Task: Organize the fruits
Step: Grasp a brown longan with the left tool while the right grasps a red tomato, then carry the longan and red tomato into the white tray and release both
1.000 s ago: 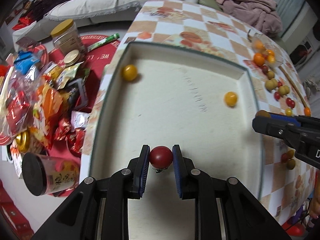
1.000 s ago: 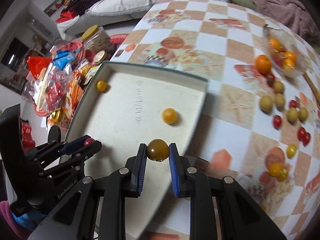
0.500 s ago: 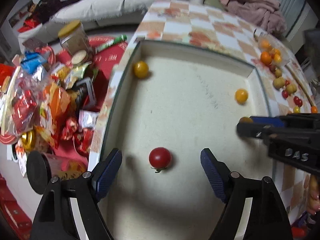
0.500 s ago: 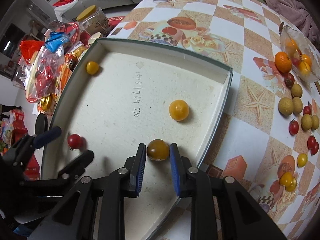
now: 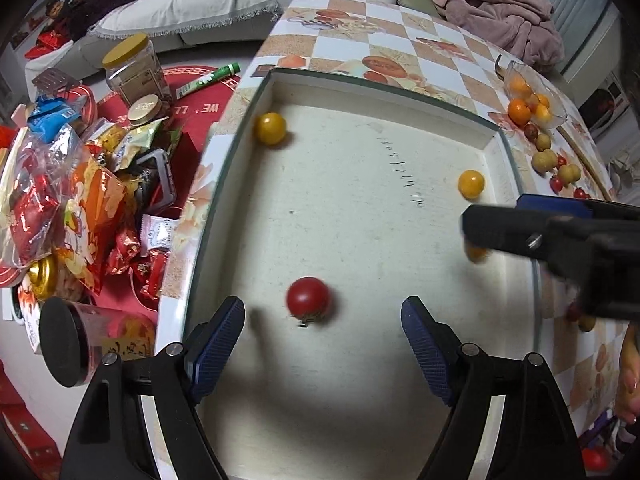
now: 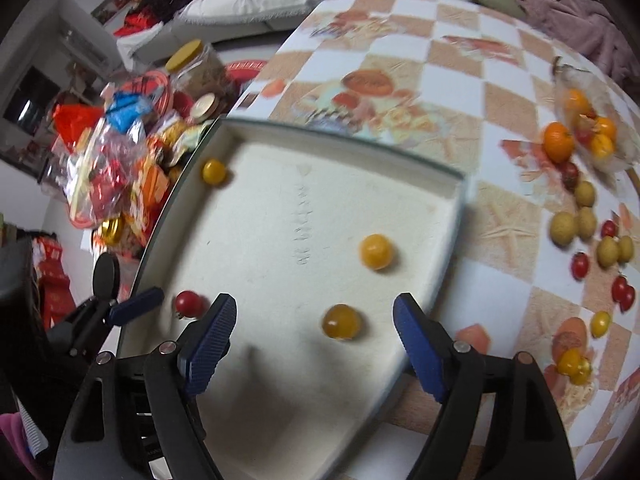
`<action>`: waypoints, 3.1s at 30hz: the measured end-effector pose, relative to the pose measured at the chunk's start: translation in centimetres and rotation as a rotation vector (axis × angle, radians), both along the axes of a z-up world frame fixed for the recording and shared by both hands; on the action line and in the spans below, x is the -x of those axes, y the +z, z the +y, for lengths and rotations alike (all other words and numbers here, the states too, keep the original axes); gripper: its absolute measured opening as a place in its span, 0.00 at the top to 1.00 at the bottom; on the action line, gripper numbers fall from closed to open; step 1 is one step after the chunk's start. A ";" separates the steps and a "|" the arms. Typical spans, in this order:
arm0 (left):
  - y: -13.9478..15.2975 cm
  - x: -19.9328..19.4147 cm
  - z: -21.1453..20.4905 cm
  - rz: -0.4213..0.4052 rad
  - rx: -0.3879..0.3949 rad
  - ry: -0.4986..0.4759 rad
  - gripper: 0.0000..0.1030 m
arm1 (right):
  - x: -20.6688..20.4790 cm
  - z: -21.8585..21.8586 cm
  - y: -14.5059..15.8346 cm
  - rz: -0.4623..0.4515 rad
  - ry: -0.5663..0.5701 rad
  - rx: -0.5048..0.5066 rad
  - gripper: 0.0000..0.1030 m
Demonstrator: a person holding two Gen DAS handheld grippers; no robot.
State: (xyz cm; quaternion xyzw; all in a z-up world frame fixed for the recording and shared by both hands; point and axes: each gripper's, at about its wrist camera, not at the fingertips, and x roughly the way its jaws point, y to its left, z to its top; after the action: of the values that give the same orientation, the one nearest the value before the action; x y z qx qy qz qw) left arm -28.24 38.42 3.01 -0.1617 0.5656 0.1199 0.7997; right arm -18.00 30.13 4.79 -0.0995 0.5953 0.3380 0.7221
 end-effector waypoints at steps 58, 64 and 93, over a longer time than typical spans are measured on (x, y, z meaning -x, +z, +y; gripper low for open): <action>-1.5 -23.3 -19.4 -0.044 -0.112 -0.367 0.21 | -13.5 -23.5 -3.2 -0.109 -0.304 0.120 0.50; -1.2 -23.2 -19.3 -0.047 -0.101 -0.344 0.38 | -13.2 -23.0 -3.1 -0.102 -0.280 0.086 0.80; 3.7 -16.8 -15.8 -0.122 0.027 -0.280 0.71 | -10.2 -22.8 0.1 -0.036 -0.328 -0.029 0.79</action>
State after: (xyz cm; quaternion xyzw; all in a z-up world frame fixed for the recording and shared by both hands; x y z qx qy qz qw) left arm -11.47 22.63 6.73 -0.0987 0.5344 -0.0106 0.8394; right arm -7.76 7.29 4.89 0.0035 0.5857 0.2221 0.7795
